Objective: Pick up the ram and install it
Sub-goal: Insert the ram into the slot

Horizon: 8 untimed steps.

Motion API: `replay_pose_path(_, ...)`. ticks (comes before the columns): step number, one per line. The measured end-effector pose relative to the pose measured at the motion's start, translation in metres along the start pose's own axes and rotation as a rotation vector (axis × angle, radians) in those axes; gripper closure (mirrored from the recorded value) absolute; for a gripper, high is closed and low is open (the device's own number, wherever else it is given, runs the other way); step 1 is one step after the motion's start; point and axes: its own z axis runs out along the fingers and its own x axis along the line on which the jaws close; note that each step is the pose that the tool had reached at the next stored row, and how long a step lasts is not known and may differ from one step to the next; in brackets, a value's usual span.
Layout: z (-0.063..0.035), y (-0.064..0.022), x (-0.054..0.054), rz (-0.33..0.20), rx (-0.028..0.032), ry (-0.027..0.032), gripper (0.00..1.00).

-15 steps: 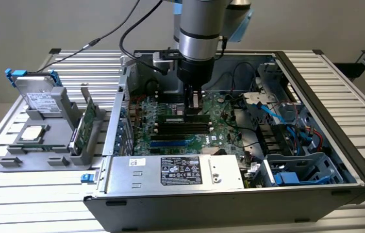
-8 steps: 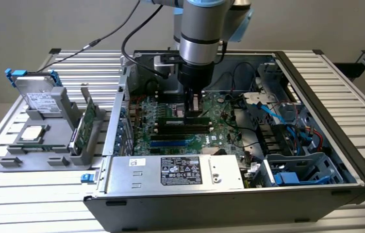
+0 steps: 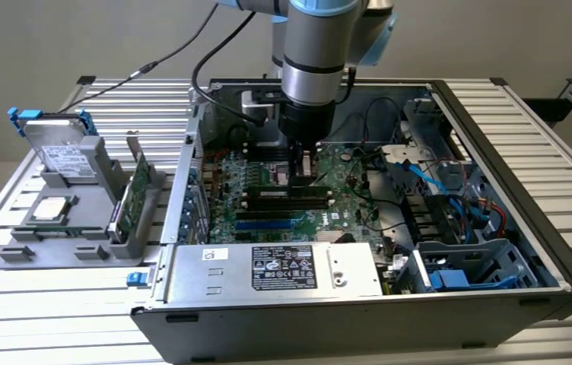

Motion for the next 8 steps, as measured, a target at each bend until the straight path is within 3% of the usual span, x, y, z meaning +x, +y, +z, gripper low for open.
replay_pose_path(8, 0.0001, -0.0005, 0.0000, -0.026, 0.0019, 0.0014, 0.87)
